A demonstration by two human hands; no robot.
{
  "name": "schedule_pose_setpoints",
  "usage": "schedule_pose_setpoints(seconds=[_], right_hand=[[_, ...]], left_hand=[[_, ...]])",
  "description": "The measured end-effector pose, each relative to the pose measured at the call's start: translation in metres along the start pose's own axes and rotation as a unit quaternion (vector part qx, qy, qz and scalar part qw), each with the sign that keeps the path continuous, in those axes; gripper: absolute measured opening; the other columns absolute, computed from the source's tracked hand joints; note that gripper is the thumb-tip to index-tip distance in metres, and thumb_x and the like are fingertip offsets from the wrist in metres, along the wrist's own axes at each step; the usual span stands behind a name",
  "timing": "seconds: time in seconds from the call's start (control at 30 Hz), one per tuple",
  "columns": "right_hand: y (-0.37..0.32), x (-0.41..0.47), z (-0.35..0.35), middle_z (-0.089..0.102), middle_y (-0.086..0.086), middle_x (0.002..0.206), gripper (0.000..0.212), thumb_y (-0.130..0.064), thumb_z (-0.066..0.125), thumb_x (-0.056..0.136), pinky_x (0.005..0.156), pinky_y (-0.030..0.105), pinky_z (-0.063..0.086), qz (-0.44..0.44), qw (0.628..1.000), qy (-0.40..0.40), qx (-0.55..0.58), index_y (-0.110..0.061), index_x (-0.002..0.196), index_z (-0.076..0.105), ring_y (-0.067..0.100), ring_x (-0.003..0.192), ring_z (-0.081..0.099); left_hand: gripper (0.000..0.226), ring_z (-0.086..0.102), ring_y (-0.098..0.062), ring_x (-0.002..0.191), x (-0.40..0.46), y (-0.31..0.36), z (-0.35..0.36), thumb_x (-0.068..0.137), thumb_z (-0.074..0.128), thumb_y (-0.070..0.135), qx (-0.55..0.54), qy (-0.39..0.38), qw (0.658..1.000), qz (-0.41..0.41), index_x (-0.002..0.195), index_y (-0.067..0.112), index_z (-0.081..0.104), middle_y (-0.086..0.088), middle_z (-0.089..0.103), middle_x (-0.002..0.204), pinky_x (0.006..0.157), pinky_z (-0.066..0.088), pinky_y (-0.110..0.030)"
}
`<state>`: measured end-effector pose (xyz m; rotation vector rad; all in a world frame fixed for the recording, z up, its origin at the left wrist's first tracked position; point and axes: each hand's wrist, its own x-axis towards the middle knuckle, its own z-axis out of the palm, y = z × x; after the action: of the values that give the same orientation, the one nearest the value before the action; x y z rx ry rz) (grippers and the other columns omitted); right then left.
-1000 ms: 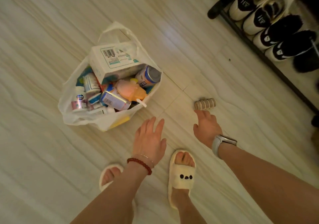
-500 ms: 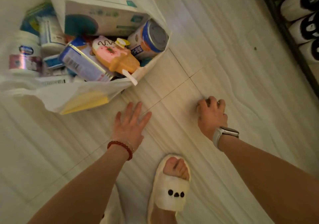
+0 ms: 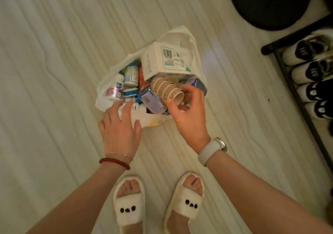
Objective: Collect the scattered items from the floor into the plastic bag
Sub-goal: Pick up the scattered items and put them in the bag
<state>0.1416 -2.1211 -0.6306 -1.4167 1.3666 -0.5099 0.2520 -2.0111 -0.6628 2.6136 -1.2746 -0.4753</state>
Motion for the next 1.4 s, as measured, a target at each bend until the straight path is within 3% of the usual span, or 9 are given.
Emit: schedule_pose_setpoints(seconds=[0.1,0.23,0.43,0.53,0.63,0.73,0.87,1.1,1.4], right_hand=[[-0.004,0.017,0.029,0.049,0.01,0.119,0.048,-0.022,0.068,0.075,0.096,0.041,0.047,-0.024,0.991,-0.106,-0.078,-0.01,0.118,0.049,0.026,0.109,0.055],[0.002,0.035,0.049,0.047,0.012,0.131,0.049,-0.021,0.062,0.084,0.102,0.029,0.034,-0.05,0.963,-0.168,-0.205,-0.008,0.128,0.043,0.024,0.123,0.044],[-0.007,0.002,0.033,0.041,0.011,0.141,0.048,-0.023,0.043,0.088,0.109,0.028,0.022,-0.047,0.928,-0.21,-0.305,-0.009,0.134,0.04,0.026,0.134,0.03],[-0.036,-0.022,0.014,0.033,0.008,0.147,0.048,-0.012,0.047,0.09,0.111,0.025,0.018,-0.043,0.925,-0.225,-0.303,-0.01,0.137,0.037,0.023,0.14,0.022],[-0.082,-0.031,0.003,0.044,0.011,0.14,0.044,-0.01,0.046,0.089,0.11,0.03,0.025,-0.065,0.926,-0.207,-0.31,-0.009,0.134,0.041,0.027,0.133,0.035],[-0.141,-0.038,-0.002,0.05,0.014,0.134,0.043,-0.016,0.042,0.089,0.106,0.033,0.03,-0.09,0.924,-0.197,-0.315,-0.007,0.131,0.044,0.03,0.127,0.041],[-0.214,-0.069,0.001,0.051,0.012,0.132,0.039,-0.013,0.043,0.09,0.105,0.035,0.034,-0.133,0.895,-0.234,-0.356,-0.01,0.129,0.046,0.029,0.125,0.043],[-0.293,-0.198,0.019,0.049,0.01,0.137,0.043,-0.017,0.041,0.093,0.101,0.032,0.034,-0.144,0.834,-0.368,-0.385,-0.012,0.135,0.038,0.025,0.127,0.045],[-0.288,-0.386,0.109,0.052,0.01,0.132,0.04,-0.017,0.042,0.093,0.094,0.026,0.039,-0.123,0.767,-0.496,-0.387,-0.014,0.134,0.04,0.022,0.12,0.05]], left_hand=[[0.055,0.049,-0.046,0.116,0.018,-0.031,-0.006,0.059,0.083,0.024,0.09,-0.084,0.991,0.054,0.11,0.015,0.064,-0.018,0.055,0.129,0.082,0.044,-0.057],[0.017,0.058,-0.043,0.106,0.028,-0.049,-0.008,0.054,0.087,0.02,0.11,-0.131,0.979,0.112,0.064,0.015,0.073,-0.013,0.071,0.102,0.082,0.045,-0.059],[0.016,0.067,-0.031,0.097,0.0,-0.044,-0.03,0.058,0.084,0.022,0.061,-0.121,0.987,0.083,0.067,0.018,0.072,-0.003,0.074,0.09,0.077,0.051,-0.049],[0.027,0.068,-0.027,0.093,-0.011,-0.032,-0.062,0.07,0.052,0.036,0.043,-0.114,0.99,0.069,0.083,0.022,0.072,-0.003,0.073,0.096,0.073,0.054,-0.044],[0.042,0.069,-0.026,0.089,-0.008,-0.016,-0.111,0.07,0.037,0.037,0.026,-0.095,0.994,0.046,0.09,0.022,0.071,-0.003,0.072,0.095,0.071,0.055,-0.043],[0.048,0.065,-0.029,0.099,-0.007,-0.003,-0.166,0.072,0.037,0.038,-0.033,-0.053,0.998,-0.001,0.103,0.016,0.067,-0.007,0.069,0.108,0.081,0.051,-0.046],[0.052,0.033,-0.022,0.133,-0.041,-0.004,-0.239,0.087,0.035,0.037,-0.084,-0.027,0.992,-0.095,0.135,0.02,0.04,-0.005,0.04,0.143,0.108,0.024,-0.038],[0.051,0.039,-0.031,0.128,-0.197,-0.042,-0.336,0.087,0.054,0.02,-0.167,0.043,0.937,-0.303,0.136,0.014,0.039,-0.012,0.041,0.141,0.105,0.035,-0.044],[0.051,0.037,-0.028,0.129,-0.415,-0.144,-0.354,0.09,0.05,0.023,-0.237,0.046,0.815,-0.526,0.138,0.015,0.034,-0.011,0.038,0.143,0.103,0.036,-0.042]])
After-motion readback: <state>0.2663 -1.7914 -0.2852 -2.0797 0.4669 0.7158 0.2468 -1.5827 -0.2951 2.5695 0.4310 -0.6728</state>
